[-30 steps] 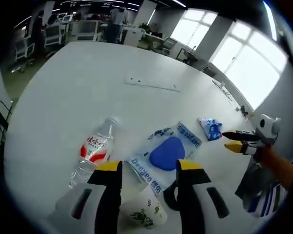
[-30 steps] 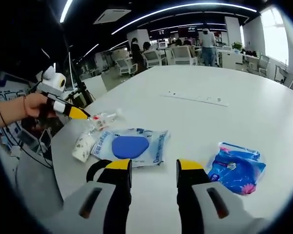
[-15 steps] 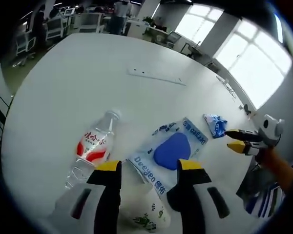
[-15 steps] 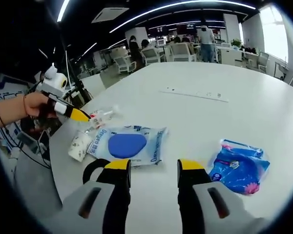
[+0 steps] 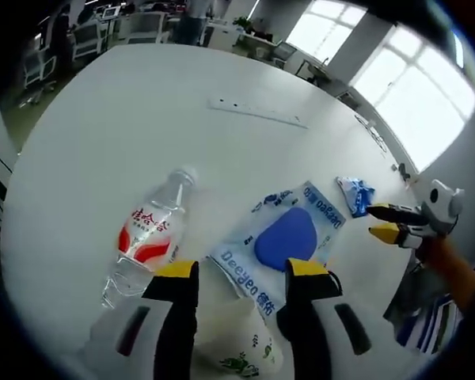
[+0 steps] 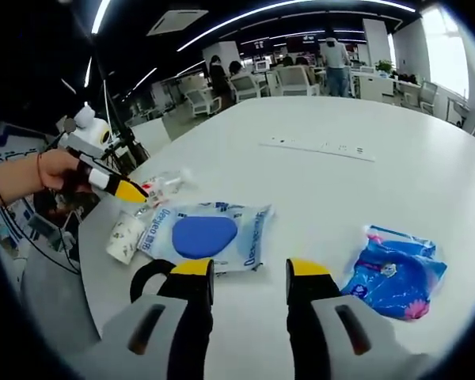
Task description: Arrange the tabletop items into an orderly group along one side of the table until the central work area is clear of visible clutter.
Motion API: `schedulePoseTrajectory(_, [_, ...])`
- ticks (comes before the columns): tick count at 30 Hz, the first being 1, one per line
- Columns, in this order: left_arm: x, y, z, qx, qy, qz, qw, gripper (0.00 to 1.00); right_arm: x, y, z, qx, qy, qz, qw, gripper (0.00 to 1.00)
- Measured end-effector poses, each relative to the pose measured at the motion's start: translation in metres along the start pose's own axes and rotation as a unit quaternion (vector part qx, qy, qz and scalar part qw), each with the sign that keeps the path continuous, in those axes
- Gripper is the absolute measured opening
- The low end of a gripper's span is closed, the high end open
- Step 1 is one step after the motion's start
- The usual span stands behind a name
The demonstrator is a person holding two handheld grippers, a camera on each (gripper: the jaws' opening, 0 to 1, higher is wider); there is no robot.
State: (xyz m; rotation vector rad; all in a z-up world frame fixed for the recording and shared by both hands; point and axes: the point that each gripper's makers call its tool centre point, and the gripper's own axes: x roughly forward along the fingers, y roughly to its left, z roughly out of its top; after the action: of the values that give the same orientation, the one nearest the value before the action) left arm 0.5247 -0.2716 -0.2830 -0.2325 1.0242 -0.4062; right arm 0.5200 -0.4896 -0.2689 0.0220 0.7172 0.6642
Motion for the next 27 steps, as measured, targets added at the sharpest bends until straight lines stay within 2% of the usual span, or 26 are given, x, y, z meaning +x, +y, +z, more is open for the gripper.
schedulePoseTrajectory(27, [0.023, 0.012, -0.013, -0.025, 0.039, 0.034, 0.9984, 0.34, 0.017, -0.006, -0.009, 0.016, 0.005, 0.006, 0.9998, 0.3])
